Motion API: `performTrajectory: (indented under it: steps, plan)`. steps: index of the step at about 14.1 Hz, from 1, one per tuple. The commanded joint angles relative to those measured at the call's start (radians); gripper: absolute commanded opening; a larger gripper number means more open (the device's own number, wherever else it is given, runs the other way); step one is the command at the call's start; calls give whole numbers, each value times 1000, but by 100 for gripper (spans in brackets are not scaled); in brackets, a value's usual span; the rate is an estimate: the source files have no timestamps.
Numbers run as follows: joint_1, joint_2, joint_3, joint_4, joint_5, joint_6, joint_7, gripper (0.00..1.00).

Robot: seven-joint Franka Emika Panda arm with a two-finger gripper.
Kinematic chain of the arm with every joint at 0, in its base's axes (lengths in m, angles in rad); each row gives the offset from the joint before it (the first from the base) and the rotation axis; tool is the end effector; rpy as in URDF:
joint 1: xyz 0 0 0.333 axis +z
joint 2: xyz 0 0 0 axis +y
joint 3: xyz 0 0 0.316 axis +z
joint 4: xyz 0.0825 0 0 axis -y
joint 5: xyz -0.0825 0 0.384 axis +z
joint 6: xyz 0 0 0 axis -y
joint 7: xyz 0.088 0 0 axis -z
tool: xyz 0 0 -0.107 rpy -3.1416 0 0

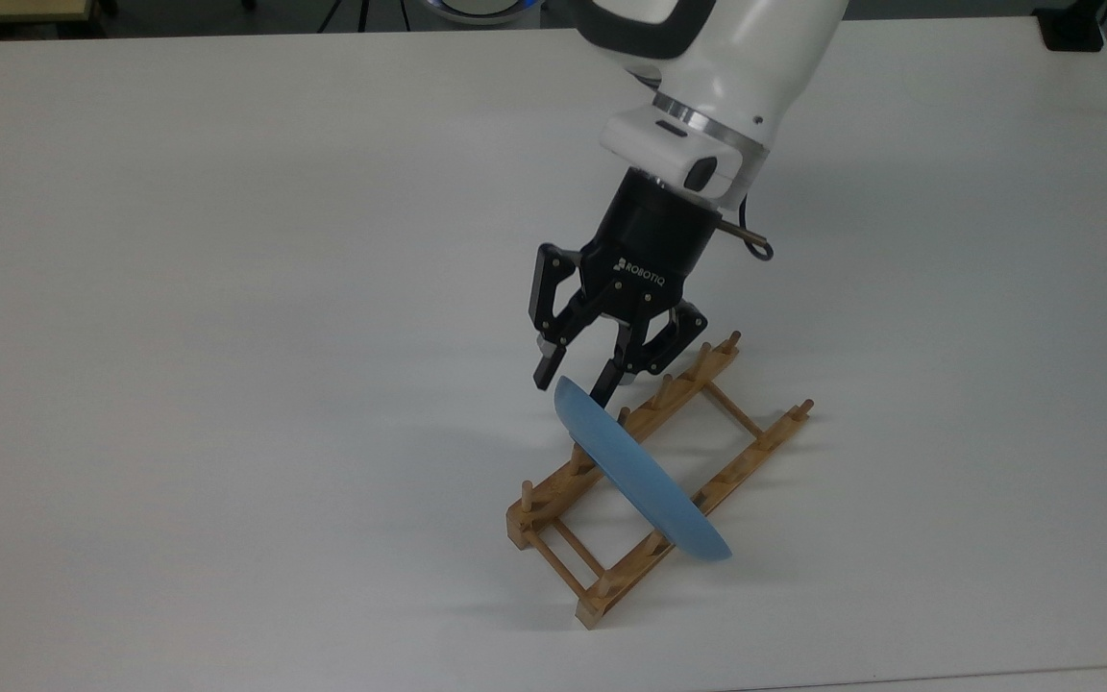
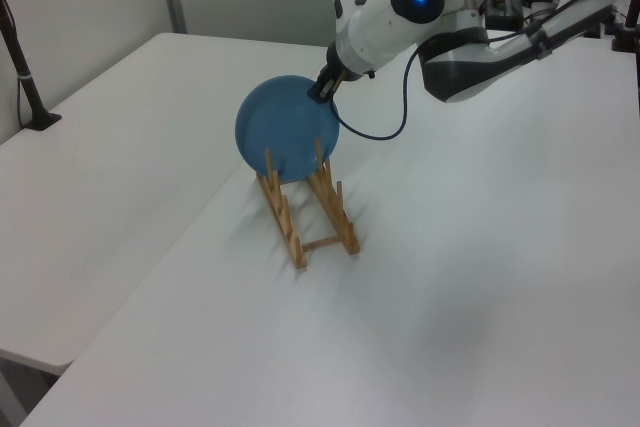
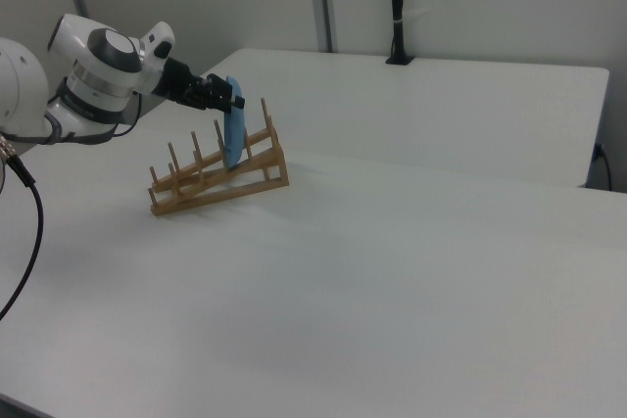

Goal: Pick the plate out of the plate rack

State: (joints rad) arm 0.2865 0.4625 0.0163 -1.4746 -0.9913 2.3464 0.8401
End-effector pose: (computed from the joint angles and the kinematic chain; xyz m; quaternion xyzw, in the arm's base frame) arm 0.6998 0.2034 0.4615 0.8999 0.0174 0.3657 0.2371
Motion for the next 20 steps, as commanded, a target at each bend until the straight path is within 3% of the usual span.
performTrajectory:
  steps: [1, 16, 20]
  plan:
    - [5, 12, -10, 25, -23, 21, 17, 36]
    - [16, 4, -7, 26, -15, 13, 71, 34]
    - [28, 1, -7, 26, -13, 10, 106, 27]
